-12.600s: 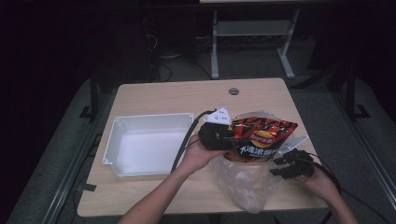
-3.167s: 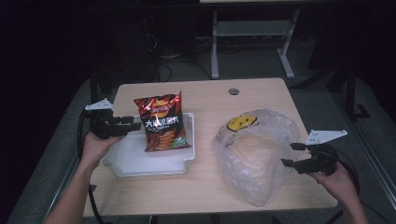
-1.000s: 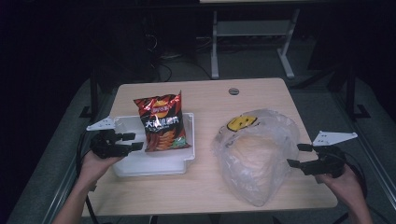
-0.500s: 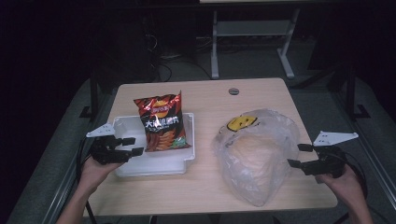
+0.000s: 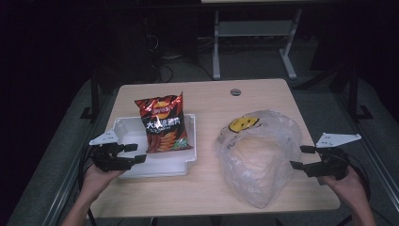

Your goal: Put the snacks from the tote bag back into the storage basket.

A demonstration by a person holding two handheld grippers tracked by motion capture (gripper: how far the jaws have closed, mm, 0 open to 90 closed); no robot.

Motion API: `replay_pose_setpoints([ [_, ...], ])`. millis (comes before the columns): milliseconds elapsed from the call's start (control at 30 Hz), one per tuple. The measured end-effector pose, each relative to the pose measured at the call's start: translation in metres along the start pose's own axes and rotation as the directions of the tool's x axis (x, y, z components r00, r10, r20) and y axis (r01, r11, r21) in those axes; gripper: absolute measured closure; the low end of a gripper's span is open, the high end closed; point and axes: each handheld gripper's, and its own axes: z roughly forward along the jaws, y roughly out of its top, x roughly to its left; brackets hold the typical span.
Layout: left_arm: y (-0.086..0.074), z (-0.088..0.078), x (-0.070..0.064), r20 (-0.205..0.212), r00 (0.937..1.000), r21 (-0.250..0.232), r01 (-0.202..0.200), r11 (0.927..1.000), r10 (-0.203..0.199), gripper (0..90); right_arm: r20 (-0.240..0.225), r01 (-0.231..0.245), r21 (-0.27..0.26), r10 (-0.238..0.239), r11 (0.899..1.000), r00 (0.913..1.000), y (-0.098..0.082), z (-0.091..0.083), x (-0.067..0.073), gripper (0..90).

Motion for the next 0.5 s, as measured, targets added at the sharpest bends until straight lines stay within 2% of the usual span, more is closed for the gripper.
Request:
replay_pose_setpoints([
  [500,-0.0109,0.0011,-0.0086,0.015,0.9999,0.002,0.0,1.0,0.0,30.9,-0.008,0.005,0.007,-0.005,1.0,1.0,-0.0023,0.0026,0.0001,25.0],
])
